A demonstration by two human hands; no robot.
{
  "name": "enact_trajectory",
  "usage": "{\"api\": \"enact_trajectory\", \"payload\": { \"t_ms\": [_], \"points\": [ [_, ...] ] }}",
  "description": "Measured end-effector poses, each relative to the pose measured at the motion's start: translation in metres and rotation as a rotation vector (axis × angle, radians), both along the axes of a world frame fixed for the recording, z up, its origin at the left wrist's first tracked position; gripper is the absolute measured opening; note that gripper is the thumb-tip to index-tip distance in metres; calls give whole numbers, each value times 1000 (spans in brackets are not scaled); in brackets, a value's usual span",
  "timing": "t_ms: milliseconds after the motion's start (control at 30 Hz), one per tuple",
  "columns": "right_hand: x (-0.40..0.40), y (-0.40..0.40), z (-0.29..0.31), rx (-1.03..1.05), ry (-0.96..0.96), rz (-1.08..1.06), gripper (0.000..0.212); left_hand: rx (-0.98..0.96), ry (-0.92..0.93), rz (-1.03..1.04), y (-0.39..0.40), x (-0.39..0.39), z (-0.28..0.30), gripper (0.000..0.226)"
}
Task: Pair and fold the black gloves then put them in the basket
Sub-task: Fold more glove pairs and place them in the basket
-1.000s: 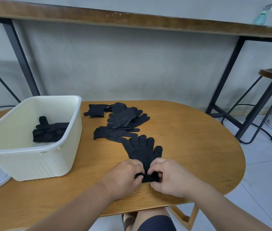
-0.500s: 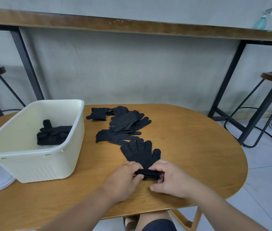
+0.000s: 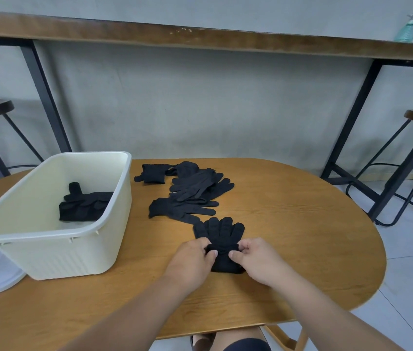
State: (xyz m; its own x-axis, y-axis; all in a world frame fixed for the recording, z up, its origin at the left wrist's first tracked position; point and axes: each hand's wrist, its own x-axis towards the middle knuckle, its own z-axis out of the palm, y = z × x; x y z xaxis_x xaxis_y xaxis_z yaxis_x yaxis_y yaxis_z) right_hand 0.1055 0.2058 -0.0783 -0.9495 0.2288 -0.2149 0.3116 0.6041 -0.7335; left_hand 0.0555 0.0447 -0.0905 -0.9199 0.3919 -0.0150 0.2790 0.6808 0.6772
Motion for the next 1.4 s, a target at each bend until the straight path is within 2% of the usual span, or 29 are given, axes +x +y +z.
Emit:
{"api": "enact_trajectory", "payload": {
  "t_ms": [100,233,367,433,500,600,733,900,1033,1100,1233,1300,1400],
  "points": [
    [-6,0,-7,73,5,-92,18,-38,-9,26,5,-2,-2,9],
    [-6,0,-12,215,52,-134,32,-46,107,62,2,-3,-1,26],
    [-1,-9,-11,371,201,23,19,-169,364,-143,3,0,3,11],
    [3,-10,-12,454,266,137,16,-216,465,-272,2,1,-1,23],
    [8,-6,-13,482,287,219,24,-203,492,-320,-4,0,-6,26],
    [18,1,-14,476,300,302,32,-128,462,-353,-18,4,-9,30],
    [20,2,-10,490,262,338,41,-119,426,-369,-21,7,-7,31],
    [18,1,-4,488,258,285,31,-126,398,-291,-19,4,2,22],
    [18,0,3,59,135,177,14,-15,125,-204,-21,5,6,17],
    [13,1,5,-68,93,117,8,7,25,-155,-20,0,5,17],
    [1,1,-1,25,39,67,4,-30,2,-85,-15,-7,2,16],
    [0,-1,-5,45,36,36,3,-68,50,-61,-13,-5,-2,15],
    [-2,0,-8,121,116,5,14,-62,143,-38,-14,-5,-5,13]
  ]
}}
